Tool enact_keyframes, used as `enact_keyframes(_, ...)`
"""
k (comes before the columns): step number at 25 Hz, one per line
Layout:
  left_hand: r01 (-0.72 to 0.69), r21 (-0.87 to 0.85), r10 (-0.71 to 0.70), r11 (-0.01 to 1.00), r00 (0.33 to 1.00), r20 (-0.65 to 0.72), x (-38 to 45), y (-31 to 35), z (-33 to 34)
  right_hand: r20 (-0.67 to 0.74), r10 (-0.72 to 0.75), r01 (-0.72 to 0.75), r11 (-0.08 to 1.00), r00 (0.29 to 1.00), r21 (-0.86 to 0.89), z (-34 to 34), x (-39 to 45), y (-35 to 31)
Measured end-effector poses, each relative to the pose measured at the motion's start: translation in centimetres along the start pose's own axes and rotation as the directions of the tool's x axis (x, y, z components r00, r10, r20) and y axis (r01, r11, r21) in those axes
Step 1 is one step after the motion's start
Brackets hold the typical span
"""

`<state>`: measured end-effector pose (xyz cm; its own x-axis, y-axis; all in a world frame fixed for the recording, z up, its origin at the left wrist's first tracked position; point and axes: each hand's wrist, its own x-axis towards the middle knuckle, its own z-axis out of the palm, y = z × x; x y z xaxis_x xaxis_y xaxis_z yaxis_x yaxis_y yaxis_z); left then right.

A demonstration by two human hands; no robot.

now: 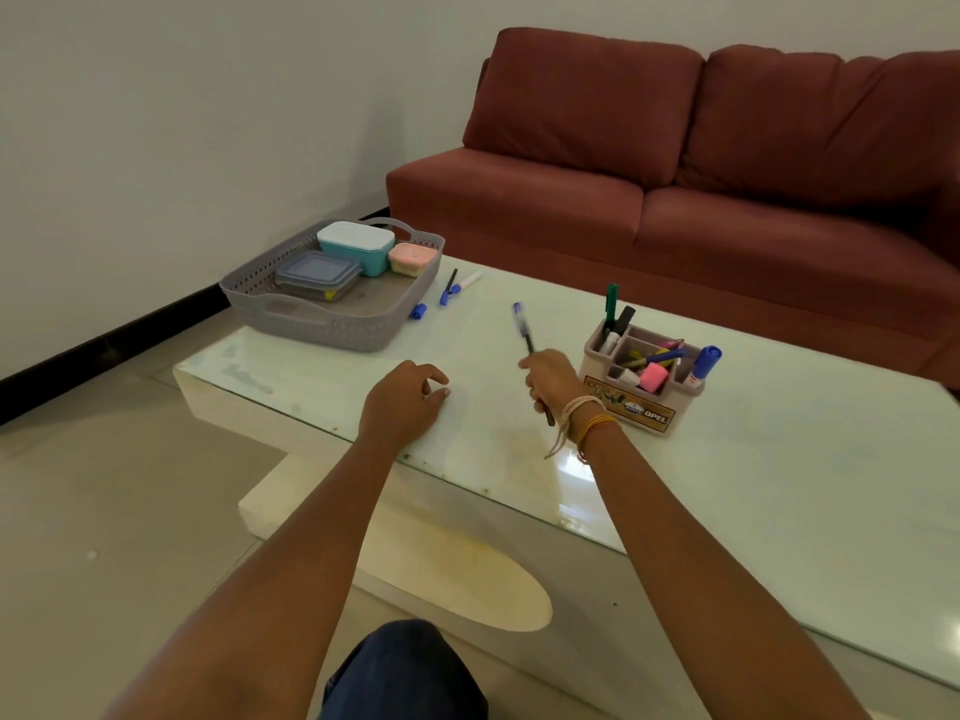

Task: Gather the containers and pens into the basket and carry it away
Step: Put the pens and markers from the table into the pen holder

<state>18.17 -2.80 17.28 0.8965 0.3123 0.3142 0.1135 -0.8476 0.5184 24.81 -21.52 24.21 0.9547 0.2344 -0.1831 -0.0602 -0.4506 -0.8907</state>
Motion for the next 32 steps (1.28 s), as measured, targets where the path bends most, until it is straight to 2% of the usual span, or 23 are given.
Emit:
enact_keyframes(2, 0.03, 0.164, -0.029, 0.986, 1.0, -0.007, 0.0, 1.1, 0.8, -0.149, -0.16, 0.181, 0.973, 0.976, 0.141, -2.2, -0.3, -1.0)
enact_keyframes(4, 0.097, 0.292, -0.094, 0.951, 0.995, -0.025, -0.1, 2.9, 1.6, -0.292, -0.366, 0.402, 0.913, 0.884, 0.072, -4.9, -0.7, -2.5)
enact_keyframes(5, 0.093, 0.325, -0.089, 0.941, 0.996, -0.027, -0.2, 3.6, 2.0, -0.341, -0.426, 0.464, 0.885, 0.838, 0.036, -6.2, -0.8, -3.2)
enact_keyframes(7, -0.009, 0.315, 0.016, 0.949, 1.0, -0.021, -0.7, 4.4, 2.4, -0.429, -0.453, 0.502, 0.865, 0.782, 0.001, -8.8, -0.6, -4.3)
enact_keyframes(9, -0.143, 0.267, 0.154, 0.953, 0.988, -0.019, -1.1, 4.4, 2.3, -0.471, -0.428, 0.454, 0.889, 0.771, -0.065, -11.2, -0.1, -4.4)
enact_keyframes(11, -0.199, 0.231, 0.212, 0.952, 0.977, -0.033, -1.3, 4.1, 2.2, -0.461, -0.346, 0.314, 0.938, 0.817, -0.147, -12.7, 0.5, -3.9)
enact_keyframes(13, -0.175, 0.173, 0.185, 0.969, 0.982, -0.044, -1.4, 3.9, 2.2, -0.442, -0.249, 0.157, 0.959, 0.862, -0.235, -13.2, 1.1, -3.2)
enact_keyframes(15, -0.145, 0.104, 0.149, 0.984, 0.988, -0.035, -1.2, 3.6, 2.2, -0.442, -0.184, 0.019, 0.936, 0.878, -0.351, -13.1, 1.4, -3.2)
enact_keyframes(17, -0.122, 0.035, 0.123, 0.992, 0.992, -0.022, -1.0, 3.3, 2.0, -0.454, -0.161, -0.023, 0.928, 0.877, -0.373, -13.0, 1.1, -3.4)
enact_keyframes(20, -0.087, -0.068, 0.086, 0.994, 0.996, -0.02, -1.1, 3.2, 1.7, -0.496, -0.179, 0.005, 0.943, 0.849, -0.332, -12.6, 0.2, -4.0)
enact_keyframes(22, -0.068, -0.142, 0.067, 0.987, 0.998, -0.011, -1.0, 3.2, 1.7, -0.573, -0.309, 0.062, 0.911, 0.759, -0.409, -11.6, -0.5, -4.3)
enact_keyframes(24, -0.052, -0.193, 0.054, 0.98, 0.998, 0.009, -0.5, 3.0, 1.3, -0.618, -0.528, 0.192, 0.828, 0.583, -0.527, -9.4, -1.2, -4.8)
enact_keyframes(25, -0.036, -0.199, 0.041, 0.979, 0.999, 0.02, 0.0, 2.7, 0.9, -0.592, -0.616, 0.274, 0.777, 0.52, -0.567, -7.8, -1.3, -5.0)
enact_keyframes(26, -0.011, -0.191, 0.016, 0.982, 1.0, 0.026, 0.6, 2.2, 0.5, -0.533, -0.676, 0.359, 0.73, 0.51, -0.582, -5.9, -1.3, -5.1)
enact_keyframes(27, 0.02, -0.173, -0.016, 0.985, 0.999, 0.028, 1.2, 1.6, 0.0, -0.45, -0.708, 0.44, 0.697, 0.544, -0.566, -3.9, -0.9, -4.9)
enact_keyframes(29, 0.079, -0.142, -0.078, 0.987, 0.997, 0.008, 2.2, 0.0, -0.7, -0.252, -0.666, 0.501, 0.714, 0.702, -0.489, 0.2, 0.7, -4.0)
enact_keyframes(30, 0.086, -0.137, -0.09, 0.987, 0.996, -0.021, 2.4, -0.6, -0.9, -0.155, -0.608, 0.481, 0.737, 0.779, -0.475, 1.9, 2.0, -3.4)
enact_keyframes(32, 0.076, -0.109, -0.085, 0.991, 0.994, -0.076, 2.6, -0.9, -0.4, -0.027, -0.481, 0.406, 0.766, 0.876, -0.499, 4.8, 5.4, -2.8)
